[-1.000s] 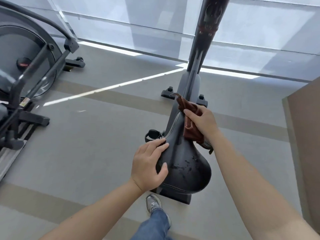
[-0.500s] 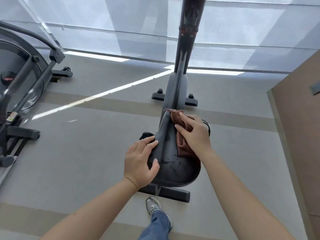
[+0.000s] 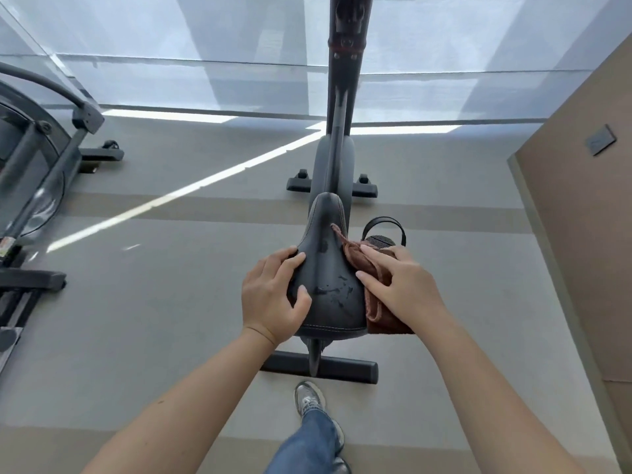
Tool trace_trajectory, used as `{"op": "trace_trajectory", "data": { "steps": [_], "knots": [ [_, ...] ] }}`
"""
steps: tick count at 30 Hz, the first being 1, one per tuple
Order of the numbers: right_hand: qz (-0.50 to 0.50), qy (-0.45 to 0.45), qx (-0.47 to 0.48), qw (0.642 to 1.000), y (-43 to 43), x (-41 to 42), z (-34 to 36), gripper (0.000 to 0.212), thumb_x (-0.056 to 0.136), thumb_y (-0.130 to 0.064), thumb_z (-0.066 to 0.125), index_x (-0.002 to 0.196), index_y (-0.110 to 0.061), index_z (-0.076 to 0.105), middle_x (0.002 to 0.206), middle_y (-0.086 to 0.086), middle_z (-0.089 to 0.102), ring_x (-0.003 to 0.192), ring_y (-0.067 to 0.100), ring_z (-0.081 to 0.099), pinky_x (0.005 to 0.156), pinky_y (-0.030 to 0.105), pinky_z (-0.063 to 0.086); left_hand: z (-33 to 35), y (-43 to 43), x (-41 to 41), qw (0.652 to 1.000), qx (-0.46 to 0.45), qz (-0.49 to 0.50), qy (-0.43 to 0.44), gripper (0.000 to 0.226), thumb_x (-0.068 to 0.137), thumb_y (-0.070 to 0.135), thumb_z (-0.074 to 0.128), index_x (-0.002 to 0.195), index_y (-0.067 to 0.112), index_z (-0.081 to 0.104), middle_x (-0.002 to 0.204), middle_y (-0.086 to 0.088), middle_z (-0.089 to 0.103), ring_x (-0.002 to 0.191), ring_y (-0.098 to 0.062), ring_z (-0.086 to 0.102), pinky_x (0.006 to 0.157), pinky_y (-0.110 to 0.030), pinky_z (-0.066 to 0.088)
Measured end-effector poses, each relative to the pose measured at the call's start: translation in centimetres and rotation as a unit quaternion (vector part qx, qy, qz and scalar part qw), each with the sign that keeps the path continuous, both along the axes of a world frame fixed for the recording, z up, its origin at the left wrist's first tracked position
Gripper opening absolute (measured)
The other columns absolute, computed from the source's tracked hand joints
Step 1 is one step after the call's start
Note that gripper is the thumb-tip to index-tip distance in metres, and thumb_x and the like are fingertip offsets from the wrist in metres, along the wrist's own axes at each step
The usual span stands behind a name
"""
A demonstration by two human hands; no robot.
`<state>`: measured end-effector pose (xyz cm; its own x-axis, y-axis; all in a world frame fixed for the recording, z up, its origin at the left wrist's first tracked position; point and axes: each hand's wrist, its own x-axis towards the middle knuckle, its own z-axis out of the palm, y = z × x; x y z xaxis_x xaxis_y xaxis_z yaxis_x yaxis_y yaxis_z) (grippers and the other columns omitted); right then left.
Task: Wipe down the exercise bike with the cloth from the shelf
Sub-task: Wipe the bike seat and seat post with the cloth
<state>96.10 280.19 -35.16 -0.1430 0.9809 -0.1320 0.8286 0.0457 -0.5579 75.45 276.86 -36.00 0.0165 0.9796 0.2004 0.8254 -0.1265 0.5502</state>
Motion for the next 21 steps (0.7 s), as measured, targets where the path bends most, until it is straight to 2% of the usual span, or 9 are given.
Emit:
{"op": "trace_trajectory", "data": {
  "steps": [5,8,11,16,19,21],
  "knots": [
    [0.008,0.03,-0.036,0.999,4.9,-2.2,0.4,0.045,0.087,-0.044,0.054,0.131,-0.037,0.047,0.105,0.009,0.058,0.105,0.027,0.053,0.085,0.03,0.037,-0.2,0.1,0.1,1.0,0.003,0.003,-0.003,0.049,0.071,0.032,0.043,0.109,0.011,0.064,0.115,-0.004,0.062,0.094,-0.025,0.058,0.079,-0.035,0.046],
    [0.004,0.022,-0.038,0.999,3.8,-2.0,0.3,0.043,0.087,-0.046,0.053,0.129,-0.04,0.049,0.108,0.007,0.06,0.107,0.026,0.052,0.085,0.031,0.038,-0.2,0.0,0.1,1.0,0.008,0.001,-0.002,0.049,0.071,0.031,0.043,0.109,0.011,0.064,0.114,-0.004,0.062,0.093,-0.025,0.058,0.079,-0.034,0.045],
    [-0.047,0.002,0.011,0.999,0.2,-1.2,0.3,0.042,0.085,-0.047,0.055,0.126,-0.04,0.052,0.112,0.005,0.057,0.103,0.026,0.054,0.085,0.032,0.042,-0.2,0.1,0.1,1.0,0.016,-0.002,-0.006,0.048,0.071,0.031,0.043,0.109,0.011,0.064,0.114,-0.005,0.063,0.093,-0.025,0.058,0.079,-0.035,0.045],
    [-0.171,-0.066,0.106,0.977,-4.1,-3.6,0.1,0.04,0.086,-0.037,0.06,0.124,-0.024,0.058,0.111,0.014,0.053,0.092,0.036,0.054,0.077,0.037,0.047,0.0,0.0,0.1,1.0,0.008,-0.005,-0.015,0.049,0.071,0.032,0.042,0.108,0.01,0.064,0.113,-0.005,0.063,0.093,-0.027,0.059,0.079,-0.035,0.044],
    [-0.12,-0.12,0.052,0.984,0.2,-4.5,0.9,0.04,0.09,-0.044,0.049,0.126,-0.029,0.054,0.113,0.014,0.054,0.097,0.036,0.053,0.079,0.035,0.043,0.2,0.0,0.1,1.0,0.003,-0.011,-0.022,0.049,0.071,0.032,0.041,0.109,0.01,0.064,0.114,-0.006,0.063,0.096,-0.027,0.058,0.08,-0.038,0.045],
    [-0.074,-0.111,-0.003,0.991,3.0,-4.6,1.4,0.037,0.09,-0.046,0.046,0.123,-0.031,0.056,0.108,0.013,0.056,0.099,0.034,0.056,0.076,0.032,0.041,0.2,0.0,0.0,0.999,0.002,-0.014,-0.03,0.05,0.071,0.033,0.042,0.11,0.01,0.064,0.114,-0.006,0.062,0.099,-0.027,0.058,0.082,-0.04,0.046]
  ]
}}
